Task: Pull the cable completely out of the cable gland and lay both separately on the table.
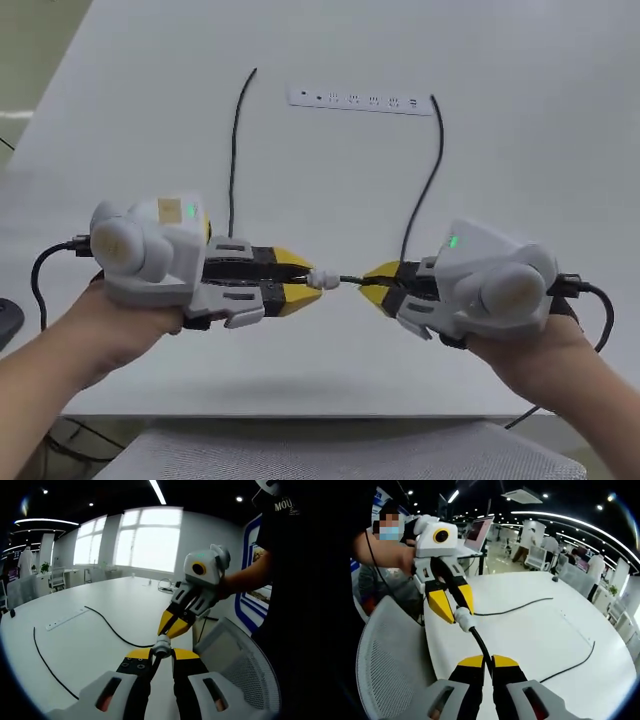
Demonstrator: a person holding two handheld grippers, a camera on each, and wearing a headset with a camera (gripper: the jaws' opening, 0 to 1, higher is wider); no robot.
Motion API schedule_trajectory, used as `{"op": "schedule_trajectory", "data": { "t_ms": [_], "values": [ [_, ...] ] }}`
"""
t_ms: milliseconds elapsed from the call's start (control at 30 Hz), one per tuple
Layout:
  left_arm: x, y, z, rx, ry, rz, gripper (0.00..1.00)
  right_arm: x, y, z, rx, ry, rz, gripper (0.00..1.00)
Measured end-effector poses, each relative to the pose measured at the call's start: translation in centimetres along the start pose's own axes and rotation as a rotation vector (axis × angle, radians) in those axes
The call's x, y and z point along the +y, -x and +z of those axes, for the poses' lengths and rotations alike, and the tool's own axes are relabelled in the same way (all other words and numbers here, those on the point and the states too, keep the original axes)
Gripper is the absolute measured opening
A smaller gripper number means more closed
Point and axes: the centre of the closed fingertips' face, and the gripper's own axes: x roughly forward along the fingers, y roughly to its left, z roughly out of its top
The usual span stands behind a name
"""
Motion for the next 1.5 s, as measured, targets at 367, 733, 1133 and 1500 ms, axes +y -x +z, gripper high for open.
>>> {"op": "schedule_trajectory", "data": {
  "t_ms": [367,733,1133,1500],
  "values": [
    [-0.3,-0.5,0.0,0.003,0.006,-0.006,0.16,-1.8,0.5,-3.0,0.027,-0.18,-0.061,0.0],
    [-0.2,-0.7,-0.2,0.01,0.01,-0.007,0.16,-1.7,0.3,-4.0,0.031,-0.265,-0.065,0.01],
    [0.1,-0.2,-0.2,0.003,0.024,0.003,0.16,-1.0,1.6,-2.8,0.0,-0.218,-0.044,0.04],
    [-0.4,-0.5,-0.1,0.013,0.015,0.002,0.16,1.5,1.9,1.7,0.0,0.018,-0.055,0.17]
  ]
}}
